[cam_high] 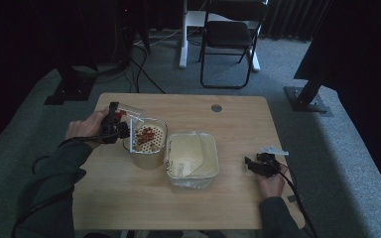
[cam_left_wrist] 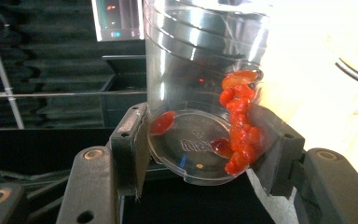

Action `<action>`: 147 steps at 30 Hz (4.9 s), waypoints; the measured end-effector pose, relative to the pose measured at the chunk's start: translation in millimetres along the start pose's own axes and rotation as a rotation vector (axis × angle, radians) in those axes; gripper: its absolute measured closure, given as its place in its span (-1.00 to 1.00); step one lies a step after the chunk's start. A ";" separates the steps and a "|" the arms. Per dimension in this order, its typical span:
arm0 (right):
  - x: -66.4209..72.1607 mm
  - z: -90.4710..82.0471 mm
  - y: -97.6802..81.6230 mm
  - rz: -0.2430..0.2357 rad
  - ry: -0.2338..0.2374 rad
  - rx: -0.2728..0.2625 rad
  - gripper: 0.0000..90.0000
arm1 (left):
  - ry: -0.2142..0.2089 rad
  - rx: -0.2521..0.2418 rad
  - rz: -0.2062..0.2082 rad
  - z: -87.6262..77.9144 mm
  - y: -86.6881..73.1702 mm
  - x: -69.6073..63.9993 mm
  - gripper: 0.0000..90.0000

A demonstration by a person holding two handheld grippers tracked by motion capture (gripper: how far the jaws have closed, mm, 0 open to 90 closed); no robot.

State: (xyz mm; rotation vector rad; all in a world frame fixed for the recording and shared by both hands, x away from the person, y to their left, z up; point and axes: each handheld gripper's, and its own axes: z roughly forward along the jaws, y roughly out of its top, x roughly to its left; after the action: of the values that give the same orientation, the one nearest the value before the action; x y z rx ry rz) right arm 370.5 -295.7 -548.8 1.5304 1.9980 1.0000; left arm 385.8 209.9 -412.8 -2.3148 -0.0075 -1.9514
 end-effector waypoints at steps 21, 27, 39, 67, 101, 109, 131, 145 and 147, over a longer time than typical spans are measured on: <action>-0.1 -0.2 -0.2 0.003 0.001 0.000 -0.10 | 0.011 0.001 0.058 0.4 0.0 -7.1 0.00; -0.1 -0.2 -0.1 0.004 0.002 0.000 -0.10 | 0.013 0.003 -0.014 -0.7 0.6 -1.5 0.01; -0.2 -0.2 -0.2 0.005 0.002 -0.001 -0.10 | -0.046 -0.001 -0.094 1.3 -3.0 -5.6 0.00; -1.4 -0.6 0.2 0.020 0.009 -0.002 -0.04 | -0.158 -0.063 -0.316 3.0 -7.2 0.4 -0.02; 68.5 -64.4 129.8 -0.135 0.177 -0.263 0.15 | -0.425 -0.329 -0.793 -3.0 16.6 26.7 -0.03; 66.7 -59.2 127.4 -0.141 0.156 -0.242 0.15 | -0.495 -0.356 -0.870 -1.9 21.6 29.3 -0.04; 51.2 -48.1 106.2 -0.106 0.133 -0.199 0.14 | -0.716 -0.504 -1.126 -13.7 31.8 46.2 -0.05; 50.5 -46.4 104.8 -0.099 0.132 -0.199 0.13 | -0.878 -0.560 -1.067 -25.8 61.7 40.6 -0.08; 50.3 -46.1 104.6 -0.099 0.131 -0.198 0.13 | -0.889 -0.569 -1.056 -26.8 64.0 40.2 -0.08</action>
State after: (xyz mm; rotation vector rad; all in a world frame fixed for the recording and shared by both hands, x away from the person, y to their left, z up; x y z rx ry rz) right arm 389.8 -247.2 -435.3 1.2789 1.9732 1.2444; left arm 371.3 141.1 -374.2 -3.8743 -1.0455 -0.8903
